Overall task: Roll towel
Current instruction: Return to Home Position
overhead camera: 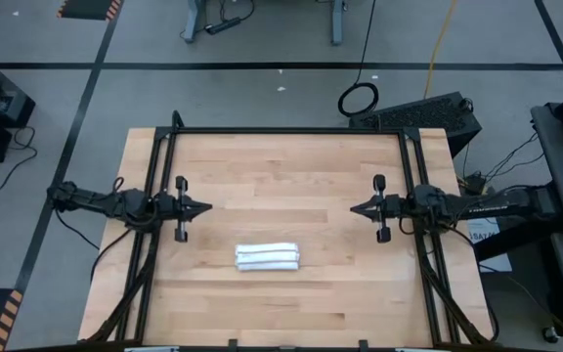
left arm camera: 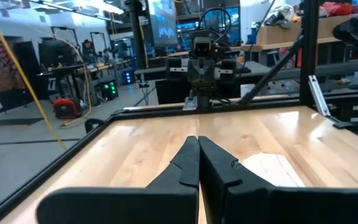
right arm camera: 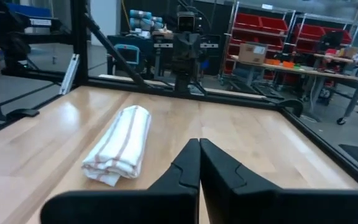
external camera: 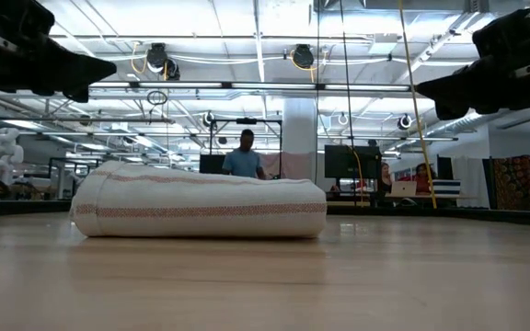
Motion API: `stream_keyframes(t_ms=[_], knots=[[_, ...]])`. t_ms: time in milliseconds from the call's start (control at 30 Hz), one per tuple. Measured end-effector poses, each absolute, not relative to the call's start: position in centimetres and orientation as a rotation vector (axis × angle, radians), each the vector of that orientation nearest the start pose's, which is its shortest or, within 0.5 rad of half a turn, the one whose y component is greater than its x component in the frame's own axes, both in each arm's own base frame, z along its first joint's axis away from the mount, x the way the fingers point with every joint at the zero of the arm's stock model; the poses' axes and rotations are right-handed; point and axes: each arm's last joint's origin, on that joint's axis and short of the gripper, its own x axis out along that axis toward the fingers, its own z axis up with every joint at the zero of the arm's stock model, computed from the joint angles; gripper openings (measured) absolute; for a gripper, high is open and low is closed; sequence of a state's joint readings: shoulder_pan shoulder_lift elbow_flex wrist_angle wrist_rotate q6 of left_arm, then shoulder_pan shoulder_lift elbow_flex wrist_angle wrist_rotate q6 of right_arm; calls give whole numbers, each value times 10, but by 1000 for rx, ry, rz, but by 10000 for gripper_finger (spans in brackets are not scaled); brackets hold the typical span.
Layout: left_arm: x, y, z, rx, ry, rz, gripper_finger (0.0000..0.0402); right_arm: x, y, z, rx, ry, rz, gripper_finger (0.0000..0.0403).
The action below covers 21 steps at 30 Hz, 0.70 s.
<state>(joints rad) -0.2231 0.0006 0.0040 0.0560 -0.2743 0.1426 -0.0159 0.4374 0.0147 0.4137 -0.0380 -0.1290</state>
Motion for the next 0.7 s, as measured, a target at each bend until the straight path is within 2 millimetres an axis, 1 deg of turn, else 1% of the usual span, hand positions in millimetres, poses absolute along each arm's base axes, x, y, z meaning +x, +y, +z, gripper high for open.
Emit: stream_keyframes(t_ms=[133, 267, 467, 700], knots=[[96, -9, 170, 120, -48, 77, 0, 125, -7, 169, -129, 10, -22, 0], [97, -6, 169, 96, -43, 87, 0, 124, -11, 168, -80, 15, -60, 0], [97, -4, 168, 69, -36, 102, 0, 120, -12, 166, -50, 46, -77, 0], [97, -4, 168, 50, -35, 105, 0, 114, -10, 169, -25, 16, -72, 0]])
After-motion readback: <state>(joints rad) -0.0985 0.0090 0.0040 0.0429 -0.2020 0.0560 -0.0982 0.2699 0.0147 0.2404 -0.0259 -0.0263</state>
